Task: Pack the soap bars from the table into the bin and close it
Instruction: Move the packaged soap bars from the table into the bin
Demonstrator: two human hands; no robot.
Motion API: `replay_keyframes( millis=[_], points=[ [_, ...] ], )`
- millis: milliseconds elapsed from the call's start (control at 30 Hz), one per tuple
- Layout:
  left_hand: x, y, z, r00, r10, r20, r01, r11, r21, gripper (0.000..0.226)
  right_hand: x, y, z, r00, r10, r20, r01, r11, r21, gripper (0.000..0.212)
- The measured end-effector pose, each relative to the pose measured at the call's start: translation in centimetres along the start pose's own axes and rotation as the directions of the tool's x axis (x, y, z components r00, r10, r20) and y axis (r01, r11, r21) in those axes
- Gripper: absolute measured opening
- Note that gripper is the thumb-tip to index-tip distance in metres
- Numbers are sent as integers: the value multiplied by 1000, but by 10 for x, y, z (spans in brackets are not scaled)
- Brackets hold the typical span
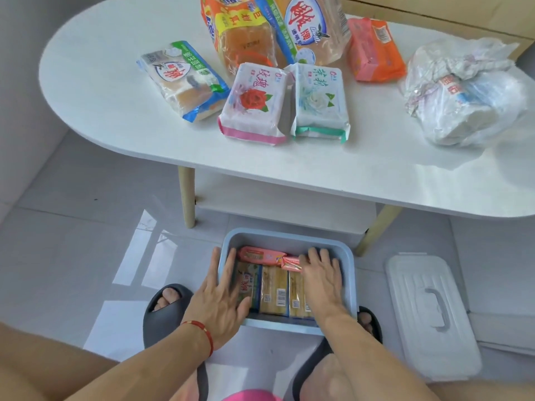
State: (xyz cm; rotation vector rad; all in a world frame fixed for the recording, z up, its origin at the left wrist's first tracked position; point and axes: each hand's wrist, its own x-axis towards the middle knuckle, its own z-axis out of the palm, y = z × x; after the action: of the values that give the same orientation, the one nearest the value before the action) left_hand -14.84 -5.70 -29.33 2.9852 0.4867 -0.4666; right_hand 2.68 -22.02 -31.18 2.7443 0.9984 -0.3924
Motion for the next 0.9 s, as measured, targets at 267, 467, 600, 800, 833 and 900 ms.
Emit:
replay_keyframes(
  millis=[267, 467, 600, 800, 833, 900],
  points=[
    [2, 1, -1, 991, 130, 16, -131, 985, 112, 70, -19, -6, 9, 995, 85, 53, -96, 959, 267, 76],
    [3, 2, -3, 985, 160, 70, -170, 966, 192, 77, -13, 2, 4, 967, 55, 248, -145, 923, 358, 87],
    [5, 0, -3, 978, 191, 86, -207, 945, 254, 83, -20, 15, 2, 956, 67, 285, -200, 859, 471, 79],
    [5, -6, -16, 959, 216, 184, -264, 917, 301, 52, -30, -14, -9, 812, 76, 579, -439, 734, 519, 21],
    [5, -7, -17, 960, 196, 200, -250, 922, 297, 49, -29, -13, -12, 805, 66, 590, -453, 710, 539, 25],
    [1, -9, -19, 945, 176, 276, -251, 931, 265, 38, -33, -7, -16, 795, 39, 605, -450, 707, 546, 27]
  ],
)
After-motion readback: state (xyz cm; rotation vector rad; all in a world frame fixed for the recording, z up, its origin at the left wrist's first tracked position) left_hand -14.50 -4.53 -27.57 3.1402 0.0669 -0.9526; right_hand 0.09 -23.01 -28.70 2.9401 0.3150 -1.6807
